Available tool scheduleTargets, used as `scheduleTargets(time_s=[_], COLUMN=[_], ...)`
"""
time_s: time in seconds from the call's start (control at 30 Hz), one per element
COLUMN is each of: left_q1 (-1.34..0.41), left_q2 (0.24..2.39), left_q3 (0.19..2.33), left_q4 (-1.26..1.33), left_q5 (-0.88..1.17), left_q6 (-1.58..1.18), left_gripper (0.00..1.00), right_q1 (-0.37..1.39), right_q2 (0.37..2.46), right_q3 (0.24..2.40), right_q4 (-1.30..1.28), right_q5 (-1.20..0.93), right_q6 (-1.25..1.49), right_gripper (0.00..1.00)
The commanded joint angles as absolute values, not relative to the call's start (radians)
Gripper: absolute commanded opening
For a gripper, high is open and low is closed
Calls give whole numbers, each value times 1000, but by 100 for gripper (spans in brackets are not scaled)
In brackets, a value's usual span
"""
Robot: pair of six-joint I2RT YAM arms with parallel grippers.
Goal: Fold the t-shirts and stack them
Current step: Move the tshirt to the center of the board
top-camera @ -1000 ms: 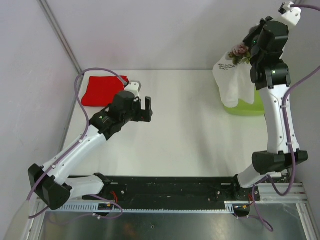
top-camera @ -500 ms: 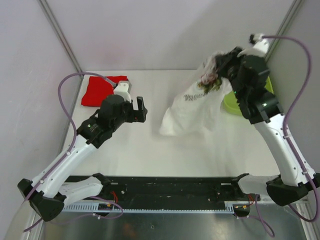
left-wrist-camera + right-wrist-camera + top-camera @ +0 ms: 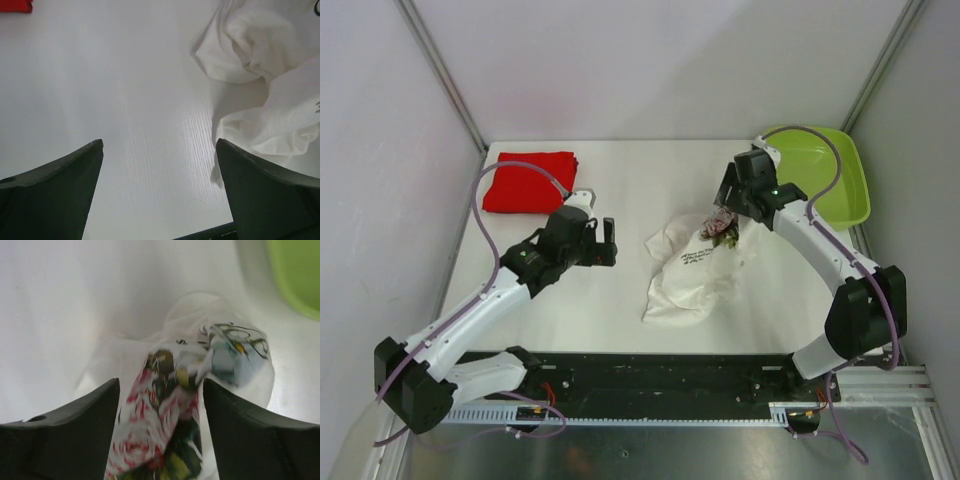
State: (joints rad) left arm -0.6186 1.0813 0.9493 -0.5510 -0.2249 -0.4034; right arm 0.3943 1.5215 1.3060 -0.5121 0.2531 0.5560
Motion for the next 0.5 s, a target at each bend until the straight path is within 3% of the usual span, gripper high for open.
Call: scheduleTargets(time_s=[0.0,0.1,0.27,0.37,0.47], left_q1=[-612,-612,-608,-601,-586], left_q2=[1091,1108,1127,1138,1142], left_q3=[919,914,919,920,920], left_q4=[-509,-497,-490,-488,-488], left_q5=[-194,-178,-172,-176,-189], left_q6=[-433,-438,-453,-471,-498], left_gripper=[99,100,99,99,98], right_q1=[373,417,509,632,791], right_q2=[1485,1427,1335,1305,1300], right_q3=[1320,1323,1325,1320,1301], right_q4=[-555,-580,-663,-713,-732], right_q5=[317,383,435,484,504], right_q6=[509,495,529,572,631], right_gripper=[80,87,87,83,71])
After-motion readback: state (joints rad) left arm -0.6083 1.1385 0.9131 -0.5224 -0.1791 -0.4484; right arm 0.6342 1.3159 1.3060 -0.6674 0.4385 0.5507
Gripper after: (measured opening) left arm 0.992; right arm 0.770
